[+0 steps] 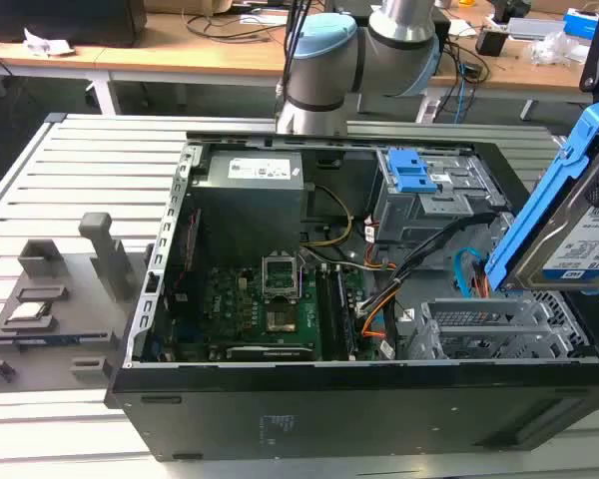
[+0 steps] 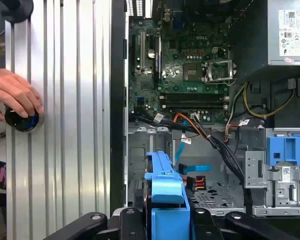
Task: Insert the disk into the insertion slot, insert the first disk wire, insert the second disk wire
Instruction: 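Insert the disk into the insertion slot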
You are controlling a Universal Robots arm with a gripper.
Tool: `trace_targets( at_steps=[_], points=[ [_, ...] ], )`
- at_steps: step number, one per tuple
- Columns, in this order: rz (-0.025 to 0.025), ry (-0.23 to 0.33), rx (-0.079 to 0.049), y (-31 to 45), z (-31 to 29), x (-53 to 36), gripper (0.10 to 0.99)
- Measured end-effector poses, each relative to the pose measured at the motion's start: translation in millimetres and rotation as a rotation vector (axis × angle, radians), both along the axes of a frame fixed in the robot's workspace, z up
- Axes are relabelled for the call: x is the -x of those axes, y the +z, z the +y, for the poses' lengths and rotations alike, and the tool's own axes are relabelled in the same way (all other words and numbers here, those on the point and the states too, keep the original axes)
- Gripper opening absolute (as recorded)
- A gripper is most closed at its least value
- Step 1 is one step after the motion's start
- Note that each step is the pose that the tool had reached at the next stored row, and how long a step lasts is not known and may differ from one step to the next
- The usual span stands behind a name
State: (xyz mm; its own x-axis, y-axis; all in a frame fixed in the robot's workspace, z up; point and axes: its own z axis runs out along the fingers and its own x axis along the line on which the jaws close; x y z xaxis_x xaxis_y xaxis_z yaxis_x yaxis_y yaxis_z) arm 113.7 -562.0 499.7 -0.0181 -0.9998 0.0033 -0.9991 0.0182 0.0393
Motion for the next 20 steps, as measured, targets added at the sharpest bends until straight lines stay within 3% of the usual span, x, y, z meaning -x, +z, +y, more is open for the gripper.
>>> trace_targets(
  at_steps=[1, 2, 6, 8, 10, 14, 18, 20],
  points=[
    [0.0, 0.0, 0.0, -2.0, 0.0, 4.0, 0.365],
    [0.0, 0.0, 0.0, -8.6, 0.2, 7.9, 0.365],
    [0.0, 0.0, 0.0, -21.8, 0.9, 13.7, 0.365],
    [-0.0001, 0.0, -0.001, -25.5, 1.1, 15.6, 0.365],
    [-0.0001, -0.002, -0.011, -27.6, 1.2, 17.9, 0.365],
    [-0.0002, -0.035, -0.011, -45.9, 1.1, 18.9, 0.365],
    [-0.0002, -0.035, -0.011, -52.7, 1.5, 19.1, 0.365],
    [-0.0002, -0.034, -0.011, -59.1, 4.7, 20.4, 0.365]
  ],
)
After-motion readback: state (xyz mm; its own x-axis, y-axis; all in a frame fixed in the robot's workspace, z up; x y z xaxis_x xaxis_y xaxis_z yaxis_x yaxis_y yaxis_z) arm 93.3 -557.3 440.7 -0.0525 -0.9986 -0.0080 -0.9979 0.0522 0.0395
